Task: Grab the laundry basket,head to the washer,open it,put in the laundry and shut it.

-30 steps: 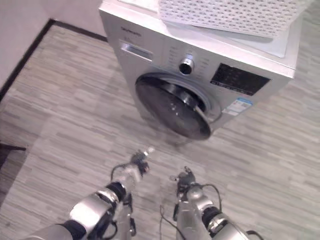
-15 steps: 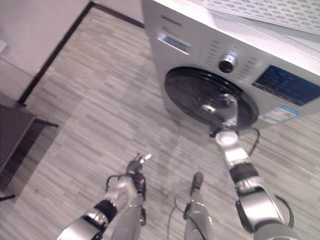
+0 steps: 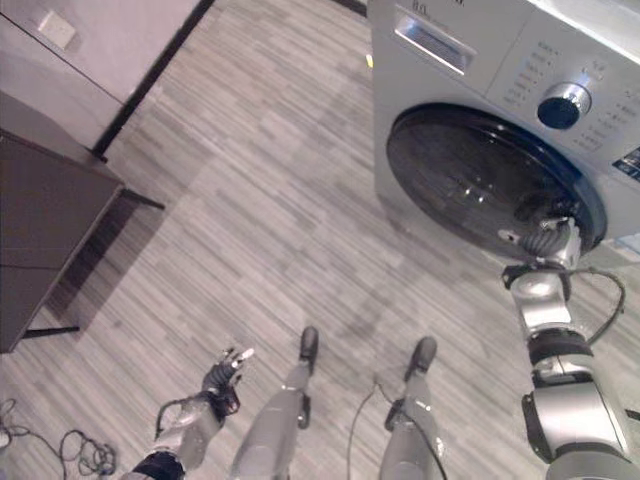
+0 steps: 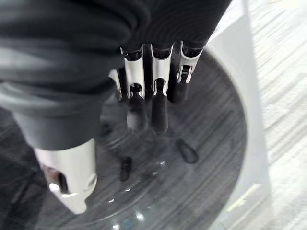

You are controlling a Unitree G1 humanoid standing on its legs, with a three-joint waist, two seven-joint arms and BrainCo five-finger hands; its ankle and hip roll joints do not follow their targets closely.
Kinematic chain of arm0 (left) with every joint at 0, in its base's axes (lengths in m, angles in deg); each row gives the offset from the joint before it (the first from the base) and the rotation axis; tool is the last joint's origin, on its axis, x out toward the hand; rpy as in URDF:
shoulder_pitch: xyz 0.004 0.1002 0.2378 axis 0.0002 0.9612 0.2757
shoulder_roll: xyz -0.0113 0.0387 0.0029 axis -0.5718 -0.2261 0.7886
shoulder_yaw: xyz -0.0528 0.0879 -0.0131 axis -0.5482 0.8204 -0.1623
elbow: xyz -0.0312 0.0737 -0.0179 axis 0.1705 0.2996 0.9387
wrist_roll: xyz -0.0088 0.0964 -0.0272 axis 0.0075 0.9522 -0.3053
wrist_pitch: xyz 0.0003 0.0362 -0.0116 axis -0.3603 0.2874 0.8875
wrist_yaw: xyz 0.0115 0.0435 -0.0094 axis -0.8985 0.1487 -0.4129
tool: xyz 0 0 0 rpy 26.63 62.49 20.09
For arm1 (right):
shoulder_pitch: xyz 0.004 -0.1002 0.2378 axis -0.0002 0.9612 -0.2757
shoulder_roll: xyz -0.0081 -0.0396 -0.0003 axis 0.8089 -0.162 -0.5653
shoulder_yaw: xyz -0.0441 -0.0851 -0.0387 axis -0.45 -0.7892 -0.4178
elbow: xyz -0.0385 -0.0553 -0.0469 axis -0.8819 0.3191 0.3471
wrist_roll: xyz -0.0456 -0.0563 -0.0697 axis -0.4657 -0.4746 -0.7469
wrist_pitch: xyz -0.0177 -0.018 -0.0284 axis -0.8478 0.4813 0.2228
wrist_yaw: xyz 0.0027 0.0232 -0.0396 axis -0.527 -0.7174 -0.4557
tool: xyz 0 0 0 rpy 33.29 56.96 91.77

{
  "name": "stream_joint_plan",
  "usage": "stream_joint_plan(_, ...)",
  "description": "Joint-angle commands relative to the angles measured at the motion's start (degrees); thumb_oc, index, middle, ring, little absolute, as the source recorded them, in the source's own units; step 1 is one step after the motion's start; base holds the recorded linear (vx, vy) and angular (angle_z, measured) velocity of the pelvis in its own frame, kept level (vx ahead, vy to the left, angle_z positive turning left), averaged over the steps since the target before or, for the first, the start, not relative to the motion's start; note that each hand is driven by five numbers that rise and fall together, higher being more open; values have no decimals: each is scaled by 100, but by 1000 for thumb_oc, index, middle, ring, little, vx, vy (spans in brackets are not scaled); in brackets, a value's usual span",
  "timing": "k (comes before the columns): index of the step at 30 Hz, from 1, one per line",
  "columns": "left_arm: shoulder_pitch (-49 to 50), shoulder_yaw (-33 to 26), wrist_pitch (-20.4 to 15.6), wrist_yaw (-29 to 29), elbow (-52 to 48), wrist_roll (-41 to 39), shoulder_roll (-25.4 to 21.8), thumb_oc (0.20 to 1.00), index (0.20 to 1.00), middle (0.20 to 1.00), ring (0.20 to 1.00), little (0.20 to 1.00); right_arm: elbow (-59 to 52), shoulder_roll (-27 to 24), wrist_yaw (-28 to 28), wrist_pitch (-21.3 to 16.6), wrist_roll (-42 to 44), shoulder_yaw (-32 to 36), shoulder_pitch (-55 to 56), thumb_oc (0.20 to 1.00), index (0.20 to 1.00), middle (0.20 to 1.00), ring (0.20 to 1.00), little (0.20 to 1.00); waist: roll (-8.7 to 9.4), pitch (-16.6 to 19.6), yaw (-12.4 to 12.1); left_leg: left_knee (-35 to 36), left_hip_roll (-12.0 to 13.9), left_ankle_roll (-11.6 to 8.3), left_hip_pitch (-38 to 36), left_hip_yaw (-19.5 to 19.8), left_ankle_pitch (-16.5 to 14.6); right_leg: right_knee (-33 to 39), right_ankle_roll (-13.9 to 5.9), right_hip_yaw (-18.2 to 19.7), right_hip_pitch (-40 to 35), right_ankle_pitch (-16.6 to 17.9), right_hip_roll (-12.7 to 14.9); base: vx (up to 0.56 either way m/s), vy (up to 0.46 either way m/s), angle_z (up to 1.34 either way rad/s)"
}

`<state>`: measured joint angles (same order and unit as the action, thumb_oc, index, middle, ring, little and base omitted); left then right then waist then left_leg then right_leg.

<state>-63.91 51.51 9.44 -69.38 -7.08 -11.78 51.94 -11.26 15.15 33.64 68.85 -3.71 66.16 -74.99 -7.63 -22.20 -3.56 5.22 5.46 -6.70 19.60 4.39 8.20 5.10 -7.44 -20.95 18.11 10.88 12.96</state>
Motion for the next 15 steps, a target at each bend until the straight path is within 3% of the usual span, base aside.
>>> stream_joint_plan(1,-253,150,-64,73,572,53,178,1000,1000,1000,1000,1000,-501,-857,666,-321,-19,538,-647,1000,1000,1000,1000,1000,255,354,92,-22,-41,114,6,-508,-306,-10,-76,461,-157,-647,9,51,-24,0)
stream_joint_plan(7,-363,114,-47,43,688,119,340,1000,1000,1000,1000,1000,-1210,-706,922,-291,-304,991,-72,1000,1000,1000,1000,1000,341,432,193,-22,15,113,-27,-525,-351,-10,-61,431,-189,-685,-25,41,-21,0)
stream_joint_plan(15,-457,108,65,-2,509,249,502,1000,1000,1000,1000,1000,-2912,-56,1335,-178,-824,2274,1549,1000,1000,1000,1000,1000,592,593,427,-22,73,148,-137,-536,-478,-10,-44,414,-295,-759,-76,32,-5,-1)
